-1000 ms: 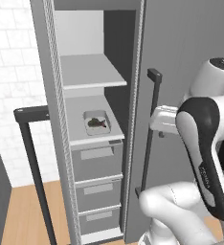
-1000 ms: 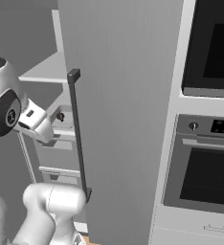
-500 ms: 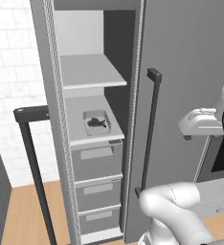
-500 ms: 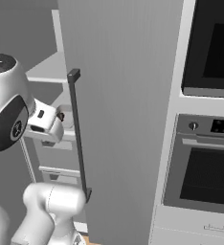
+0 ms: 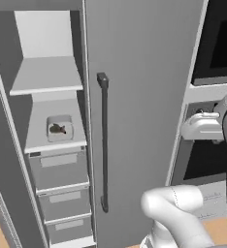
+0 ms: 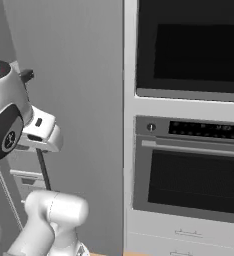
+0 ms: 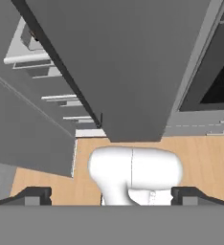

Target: Take the meat container that has the fish and place it on the second highest rack of the freezer. Then take the vegetable container that has the carrot and mushroom and place it on the highest rack of the freezer.

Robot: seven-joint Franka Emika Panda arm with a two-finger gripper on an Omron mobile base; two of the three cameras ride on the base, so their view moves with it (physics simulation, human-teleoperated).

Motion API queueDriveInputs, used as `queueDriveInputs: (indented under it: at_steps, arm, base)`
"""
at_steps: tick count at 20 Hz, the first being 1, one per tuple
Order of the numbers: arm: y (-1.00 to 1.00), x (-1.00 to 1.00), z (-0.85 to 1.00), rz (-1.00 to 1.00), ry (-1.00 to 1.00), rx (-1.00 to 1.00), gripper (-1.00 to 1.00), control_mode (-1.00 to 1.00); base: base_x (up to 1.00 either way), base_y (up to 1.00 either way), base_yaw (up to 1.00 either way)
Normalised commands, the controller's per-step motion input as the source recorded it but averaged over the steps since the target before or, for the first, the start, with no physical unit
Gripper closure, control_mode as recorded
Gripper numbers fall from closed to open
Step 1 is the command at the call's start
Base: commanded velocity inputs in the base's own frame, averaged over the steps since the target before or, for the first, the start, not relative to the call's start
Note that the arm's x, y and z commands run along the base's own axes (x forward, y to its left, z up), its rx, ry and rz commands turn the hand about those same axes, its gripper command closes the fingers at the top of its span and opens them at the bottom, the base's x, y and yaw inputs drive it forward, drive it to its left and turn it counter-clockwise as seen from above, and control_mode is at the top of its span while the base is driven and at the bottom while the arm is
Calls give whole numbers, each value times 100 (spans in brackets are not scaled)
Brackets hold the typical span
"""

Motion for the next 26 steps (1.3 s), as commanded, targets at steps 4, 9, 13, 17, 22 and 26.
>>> queueDriveInputs:
  at_steps: [4, 9, 13, 17, 22, 26]
  arm:
    - [0, 0, 0, 0, 0, 0, -100, 100]
    - [0, 0, 0, 0, 0, 0, -100, 100]
    - [0, 0, 0, 0, 0, 0, -100, 100]
    - [0, 0, 0, 0, 0, 0, -100, 100]
    - [0, 0, 0, 0, 0, 0, -100, 100]
    - [0, 0, 0, 0, 0, 0, -100, 100]
  base:
    - [7, -100, 0]
    - [3, -100, 0]
    - [10, -100, 0]
    - [9, -100, 0]
    - [0, -100, 3]
    - [4, -100, 5]
